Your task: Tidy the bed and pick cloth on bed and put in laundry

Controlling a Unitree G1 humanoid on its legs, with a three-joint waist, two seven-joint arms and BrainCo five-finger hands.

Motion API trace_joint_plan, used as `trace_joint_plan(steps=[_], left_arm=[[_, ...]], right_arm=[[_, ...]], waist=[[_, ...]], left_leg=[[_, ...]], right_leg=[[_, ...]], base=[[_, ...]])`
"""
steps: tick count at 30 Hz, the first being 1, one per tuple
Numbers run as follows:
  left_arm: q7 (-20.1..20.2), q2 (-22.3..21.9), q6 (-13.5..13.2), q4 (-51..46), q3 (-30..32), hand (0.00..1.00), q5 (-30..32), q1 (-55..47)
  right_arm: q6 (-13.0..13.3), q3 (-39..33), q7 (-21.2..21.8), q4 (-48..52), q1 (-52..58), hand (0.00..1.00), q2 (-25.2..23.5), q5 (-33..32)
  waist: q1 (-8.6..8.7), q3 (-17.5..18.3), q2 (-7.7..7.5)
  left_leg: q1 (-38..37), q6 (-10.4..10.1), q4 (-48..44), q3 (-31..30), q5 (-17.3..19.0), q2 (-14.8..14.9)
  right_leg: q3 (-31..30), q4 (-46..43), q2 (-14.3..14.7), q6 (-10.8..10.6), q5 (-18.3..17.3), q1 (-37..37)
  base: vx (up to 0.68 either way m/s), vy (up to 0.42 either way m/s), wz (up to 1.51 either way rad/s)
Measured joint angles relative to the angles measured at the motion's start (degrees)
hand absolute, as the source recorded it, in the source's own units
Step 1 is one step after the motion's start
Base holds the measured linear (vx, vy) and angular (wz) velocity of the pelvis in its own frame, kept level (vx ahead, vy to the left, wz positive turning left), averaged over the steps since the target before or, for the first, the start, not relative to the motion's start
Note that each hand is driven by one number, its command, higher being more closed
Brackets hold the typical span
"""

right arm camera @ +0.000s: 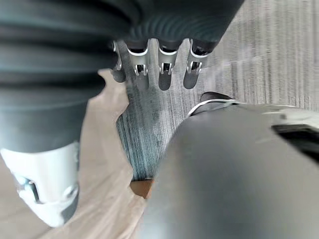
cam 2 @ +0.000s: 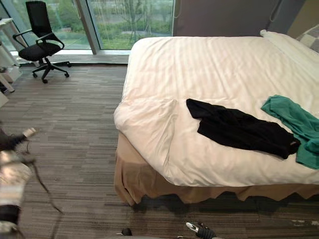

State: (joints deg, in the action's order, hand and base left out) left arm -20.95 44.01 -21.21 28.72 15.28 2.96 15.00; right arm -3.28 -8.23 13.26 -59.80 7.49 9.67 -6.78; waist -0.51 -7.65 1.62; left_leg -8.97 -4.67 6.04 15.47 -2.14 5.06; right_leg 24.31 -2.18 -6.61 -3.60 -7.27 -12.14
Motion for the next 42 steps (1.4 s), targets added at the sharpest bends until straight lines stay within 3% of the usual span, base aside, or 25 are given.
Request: trace_joint_plan(steps=[4, 9, 14, 23, 26, 27, 31, 34, 37, 40, 42], left_arm=[[6.05, 1.39, 2.39, -1.06, -3.64, 0.00, -0.08, 4.61], [8.93, 0.72, 7.00, -1.08, -10.40, 0.00, -0.04, 7.06], [10.80, -0.87, 9.53, -0.85, -15.84, 0.00, 0.63, 10.42], [12.00, -1.73, 9.92, 1.96, -22.87, 0.00, 3.29, 17.83], [11.73, -3.44, 11.11, 1.97, -25.31, 0.00, 4.22, 19.29], [11.26, -3.56, 11.69, 1.97, -26.77, 0.00, 5.28, 19.34], [9.11, -6.89, 13.85, 2.91, -29.56, 0.00, 5.81, 20.68], [6.56, -8.22, 17.44, 4.53, -31.56, 0.00, 7.93, 22.61], [4.00, -10.44, 21.46, 4.94, -32.17, 0.00, 9.39, 26.31], [0.86, -12.21, 25.09, 6.47, -33.39, 0.00, 9.42, 30.27], [-0.50, -13.70, 27.75, 7.39, -33.75, 0.00, 9.51, 32.63]], right_arm=[[0.03, -0.24, -1.15, -0.35, 0.17, 0.00, -0.22, -2.14], [-0.11, -2.30, -2.86, -0.90, -0.62, 0.00, -0.83, -4.69], [-0.65, -2.78, -4.80, -1.00, -0.23, 0.00, -1.78, -6.61], [-0.82, -3.03, -6.40, -0.21, 1.47, 0.00, -2.06, -7.70], [-0.95, -2.97, -6.93, 0.80, 1.69, 0.00, -1.84, -8.36], [-1.01, -2.82, -7.15, 1.87, 1.56, 0.00, -1.83, -8.46], [-1.25, -2.17, -7.78, 4.29, 0.81, 0.00, -1.61, -8.76], [-1.27, -1.82, -8.84, 4.99, -0.86, 0.00, -1.28, -8.75], [-1.23, -1.11, -9.58, 6.27, -2.70, 0.00, -0.57, -8.77], [-0.71, 0.40, -10.90, 8.09, -4.36, 0.00, -0.22, -8.91], [-0.17, 0.80, -11.48, 11.00, -5.45, 0.00, -0.70, -10.15]], waist=[[0.43, 0.88, 1.49], [1.06, 0.95, 1.24], [1.56, 1.03, 0.87], [4.47, 0.53, 1.08], [5.18, -0.89, 1.84], [6.22, -1.42, 2.20], [7.74, -3.78, 3.06], [8.98, -5.68, 3.70], [9.08, -7.88, 4.43], [9.00, -9.82, 4.18], [9.01, -12.91, 3.62]], left_leg=[[-0.04, -0.09, -0.02, 1.73, 0.08, -0.02], [-0.96, -0.09, -0.15, 3.97, 0.05, 0.28], [-1.22, -0.08, -0.27, 6.01, 0.03, 0.42], [0.18, 0.23, 0.00, 8.39, -0.18, 0.80], [1.36, 0.48, 0.00, 9.44, -0.36, 0.82], [2.37, 0.65, 0.00, 9.57, -0.48, 0.79], [4.52, 0.97, -0.07, 11.06, -0.98, 0.70], [5.96, 1.01, -0.36, 12.65, -1.23, 0.61], [8.28, 1.23, -0.40, 14.05, -1.91, 0.32], [11.84, 1.47, -0.43, 15.46, -2.87, 0.25], [12.64, 1.49, -0.74, 16.21, -2.92, 0.27]], right_leg=[[-1.81, 0.04, 0.01, 0.30, 0.18, 0.84], [-4.12, 0.10, 0.28, 0.96, 0.58, 1.24], [-6.39, -0.49, 0.31, 1.34, 0.84, 2.33], [-9.59, -1.87, 0.57, 1.03, 1.85, 6.12], [-11.03, -1.84, 0.65, 1.22, 2.40, 8.12], [-11.18, -1.95, 0.58, 1.24, 2.62, 9.26], [-12.70, -2.73, 0.52, 0.79, 3.59, 12.70], [-14.44, -4.38, 0.41, 0.88, 3.69, 15.71], [-15.73, -6.96, 0.09, 1.37, 3.33, 19.87], [-16.75, -9.76, -0.10, 1.80, 2.89, 25.15], [-17.35, -12.40, -0.41, 1.76, 1.90, 27.30]], base=[[0.06, 0.017, -0.21], [0.02, 0.001, -0.20], [-0.03, 0.016, -0.19], [-0.09, 0.017, -0.18], [-0.08, 0.023, -0.21], [-0.04, 0.018, -0.10], [-0.01, 0.019, -0.18], [0.04, 0.015, -0.24], [0.02, 0.008, -0.17], [-0.02, -0.012, -0.09], [-0.04, -0.018, -0.08]])
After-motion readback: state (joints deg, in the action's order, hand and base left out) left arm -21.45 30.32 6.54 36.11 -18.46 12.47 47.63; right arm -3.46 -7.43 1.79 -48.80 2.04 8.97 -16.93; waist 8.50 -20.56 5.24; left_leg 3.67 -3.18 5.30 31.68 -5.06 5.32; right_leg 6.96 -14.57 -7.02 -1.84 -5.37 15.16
